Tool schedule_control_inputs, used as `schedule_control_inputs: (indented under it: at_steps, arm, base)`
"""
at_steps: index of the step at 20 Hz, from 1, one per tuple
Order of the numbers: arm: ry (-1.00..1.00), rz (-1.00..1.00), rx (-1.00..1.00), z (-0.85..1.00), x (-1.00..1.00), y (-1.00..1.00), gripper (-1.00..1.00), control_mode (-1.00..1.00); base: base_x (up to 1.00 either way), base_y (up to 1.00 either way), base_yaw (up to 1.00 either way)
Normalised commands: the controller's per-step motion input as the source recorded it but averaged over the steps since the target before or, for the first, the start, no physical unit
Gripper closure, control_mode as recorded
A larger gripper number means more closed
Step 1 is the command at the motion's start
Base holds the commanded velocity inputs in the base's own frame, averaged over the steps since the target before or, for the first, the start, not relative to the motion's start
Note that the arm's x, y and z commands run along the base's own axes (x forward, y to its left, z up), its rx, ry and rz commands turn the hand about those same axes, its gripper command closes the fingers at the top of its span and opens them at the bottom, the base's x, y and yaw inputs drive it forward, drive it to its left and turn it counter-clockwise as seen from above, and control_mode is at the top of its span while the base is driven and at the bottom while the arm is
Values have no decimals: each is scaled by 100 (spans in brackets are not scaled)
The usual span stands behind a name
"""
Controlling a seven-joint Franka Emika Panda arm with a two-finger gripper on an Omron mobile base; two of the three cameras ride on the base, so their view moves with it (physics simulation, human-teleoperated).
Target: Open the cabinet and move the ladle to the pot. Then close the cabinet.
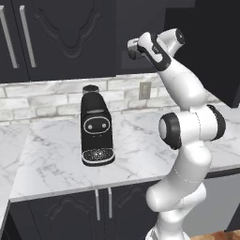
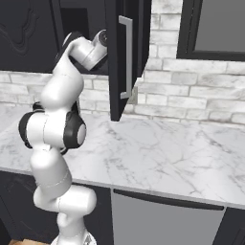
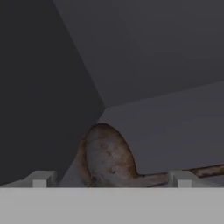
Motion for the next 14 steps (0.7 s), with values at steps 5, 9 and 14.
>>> schedule_control_inputs:
  at_steps: [5,9,14]
  arm:
    - [9,1,5,-8,38,1,-100,-100]
    - [6,3,1,0,41,11,-100,-100]
    - [2,4,0,0,33,20,-100,-100]
  base:
    - [0,0,0]
    - [0,0,0]
    - [0,0,0]
